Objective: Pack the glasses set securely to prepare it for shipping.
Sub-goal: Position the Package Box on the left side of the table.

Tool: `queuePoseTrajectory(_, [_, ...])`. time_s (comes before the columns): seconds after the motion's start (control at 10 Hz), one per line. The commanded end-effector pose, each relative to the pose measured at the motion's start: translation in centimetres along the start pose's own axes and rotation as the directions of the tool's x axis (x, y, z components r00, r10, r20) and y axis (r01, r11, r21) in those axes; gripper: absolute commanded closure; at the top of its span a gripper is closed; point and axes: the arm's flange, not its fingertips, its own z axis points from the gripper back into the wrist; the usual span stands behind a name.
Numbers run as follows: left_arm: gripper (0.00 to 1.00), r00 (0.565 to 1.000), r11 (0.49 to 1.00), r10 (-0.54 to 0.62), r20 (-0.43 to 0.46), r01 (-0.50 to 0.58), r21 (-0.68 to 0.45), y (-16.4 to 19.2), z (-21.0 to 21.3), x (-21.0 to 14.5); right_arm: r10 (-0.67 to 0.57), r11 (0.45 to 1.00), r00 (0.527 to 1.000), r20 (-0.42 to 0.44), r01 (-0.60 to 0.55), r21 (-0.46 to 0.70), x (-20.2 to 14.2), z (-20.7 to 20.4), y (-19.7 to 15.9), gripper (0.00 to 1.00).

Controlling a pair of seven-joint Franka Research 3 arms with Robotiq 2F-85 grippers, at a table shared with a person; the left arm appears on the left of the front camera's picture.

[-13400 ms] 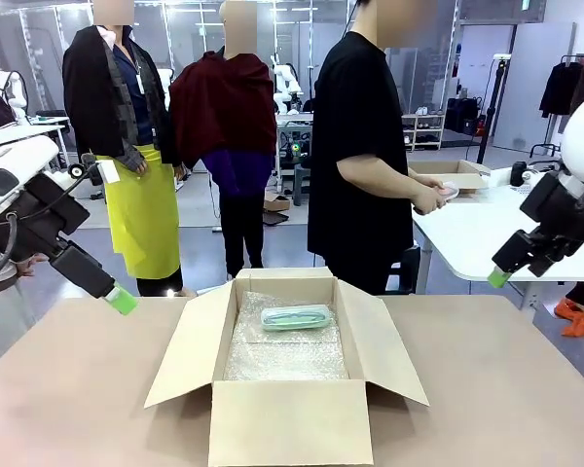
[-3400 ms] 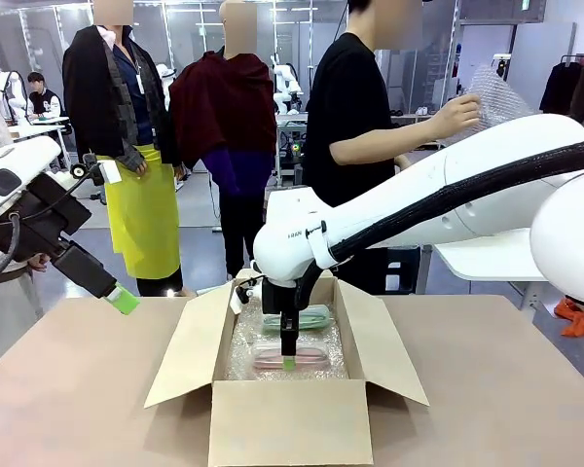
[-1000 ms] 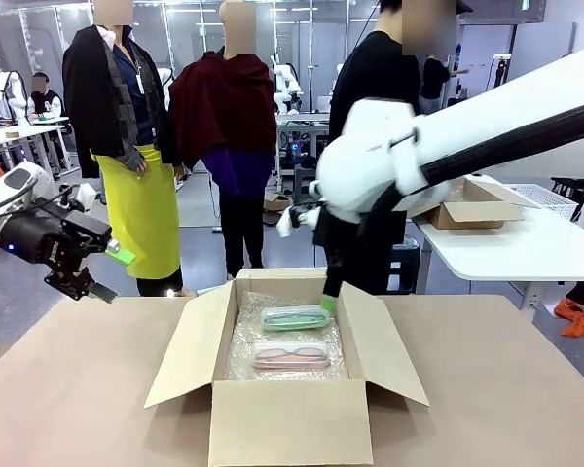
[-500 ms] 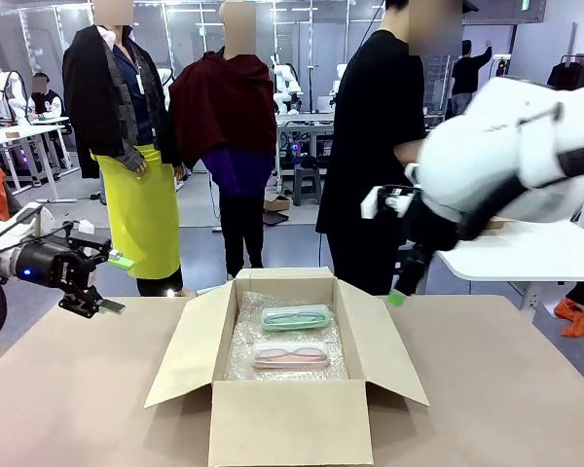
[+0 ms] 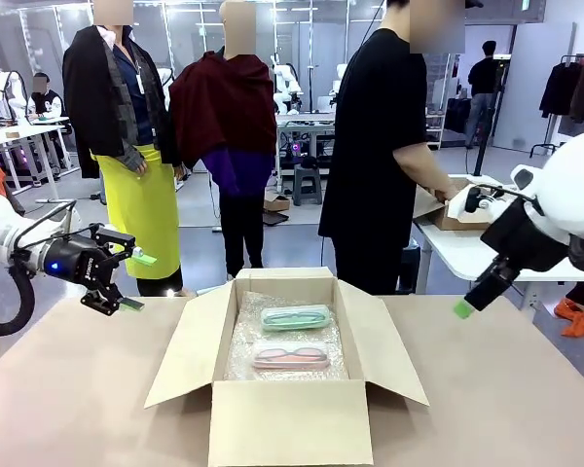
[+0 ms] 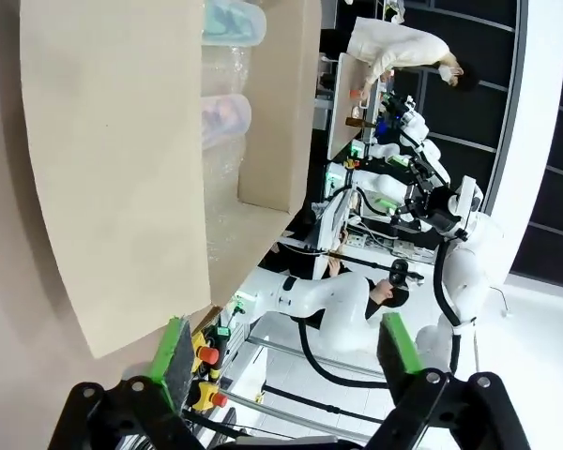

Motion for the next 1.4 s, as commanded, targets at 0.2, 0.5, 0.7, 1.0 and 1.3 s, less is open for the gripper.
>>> queuePoseTrajectory(0.2, [0.00,1.000,1.000,0.012,0.005,-0.012,0.014,0.8,0.2,0.0,0.024,1.000,0.999,-0.033,-0.024,0.009,1.7,-0.7,0.4,0.00])
queuePoseTrajectory(0.5, [0.00,1.000,0.999,0.006,0.019,-0.005,-0.046,3.0,0.9,2.8,0.024,1.000,0.999,-0.033,-0.024,0.009,1.7,-0.7,0.4,0.00])
queuePoseTrajectory(0.7, [0.00,0.999,0.995,0.029,-0.023,-0.031,-0.093,7.1,0.7,4.7,0.024,1.000,0.999,-0.033,-0.024,0.009,1.7,-0.7,0.4,0.00])
queuePoseTrajectory(1.0, [0.00,0.997,0.985,0.039,-0.062,-0.049,-0.167,11.5,0.1,5.6,0.024,1.000,0.999,-0.033,-0.024,0.009,1.7,-0.7,0.4,0.00])
queuePoseTrajectory(1.3, [0.00,0.995,0.977,0.039,-0.092,-0.057,-0.204,13.8,-1.5,6.4,0.024,1.000,0.999,-0.033,-0.024,0.009,1.7,-0.7,0.4,0.00])
